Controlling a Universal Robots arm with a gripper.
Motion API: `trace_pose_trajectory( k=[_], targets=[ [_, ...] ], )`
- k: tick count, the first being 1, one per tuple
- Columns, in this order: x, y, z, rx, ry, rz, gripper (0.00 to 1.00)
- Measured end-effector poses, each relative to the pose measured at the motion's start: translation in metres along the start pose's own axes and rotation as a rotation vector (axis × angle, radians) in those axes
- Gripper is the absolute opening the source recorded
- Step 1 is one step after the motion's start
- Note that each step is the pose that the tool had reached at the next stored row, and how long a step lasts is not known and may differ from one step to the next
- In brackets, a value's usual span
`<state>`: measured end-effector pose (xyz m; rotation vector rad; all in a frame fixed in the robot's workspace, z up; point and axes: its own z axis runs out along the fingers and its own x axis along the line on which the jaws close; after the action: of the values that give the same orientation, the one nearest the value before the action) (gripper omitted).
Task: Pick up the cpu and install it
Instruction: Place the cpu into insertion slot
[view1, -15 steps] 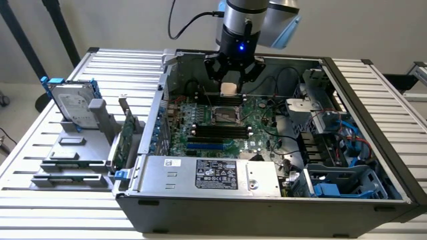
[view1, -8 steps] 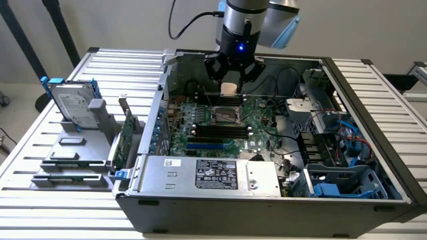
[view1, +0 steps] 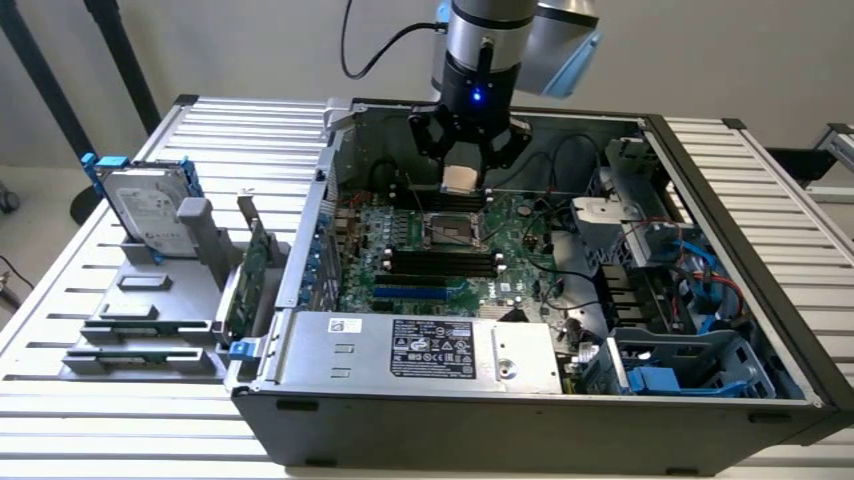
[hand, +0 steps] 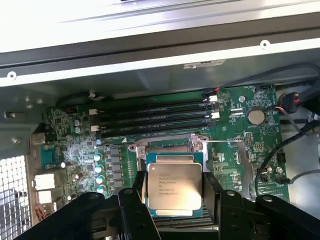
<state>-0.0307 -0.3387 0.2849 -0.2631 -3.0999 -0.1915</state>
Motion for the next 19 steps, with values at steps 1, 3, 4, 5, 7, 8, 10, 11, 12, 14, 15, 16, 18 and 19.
trace_pose_trajectory(
  k=[1, 3, 4, 5, 7, 8, 10, 11, 12, 14, 15, 16, 18, 19],
  targets=[
    [0.0, 0.0, 0.0003, -0.0006, -0.0019, 0.018, 0.55],
    [0.0, -0.0001, 0.0008, -0.0017, -0.0056, 0.054, 0.55],
    [0.0, -0.0001, 0.0011, -0.0024, -0.0074, 0.071, 0.55],
    [-0.0001, -0.0001, 0.0014, -0.003, -0.0094, 0.091, 0.55],
    [-0.0001, -0.0002, 0.0019, -0.0041, -0.0131, 0.126, 0.55],
    [-0.0001, -0.0002, 0.0022, -0.0047, -0.0149, 0.144, 0.55],
    [-0.0001, -0.0003, 0.0027, -0.0058, -0.0186, 0.18, 0.55],
    [-0.0001, -0.0003, 0.003, -0.0065, -0.0206, 0.199, 0.55],
    [-0.0001, -0.0004, 0.0033, -0.0071, -0.0224, 0.217, 0.55],
    [-0.0001, -0.0004, 0.0038, -0.0082, -0.0262, 0.252, 0.55],
    [-0.0002, -0.0004, 0.0041, -0.0089, -0.0281, 0.27, 0.55],
    [-0.0002, -0.0005, 0.0044, -0.0095, -0.0303, 0.289, 0.55],
    [-0.0002, -0.0005, 0.0049, -0.0108, -0.0342, 0.325, 0.55],
    [-0.0002, -0.0006, 0.0052, -0.0114, -0.0362, 0.343, 0.55]
  ],
)
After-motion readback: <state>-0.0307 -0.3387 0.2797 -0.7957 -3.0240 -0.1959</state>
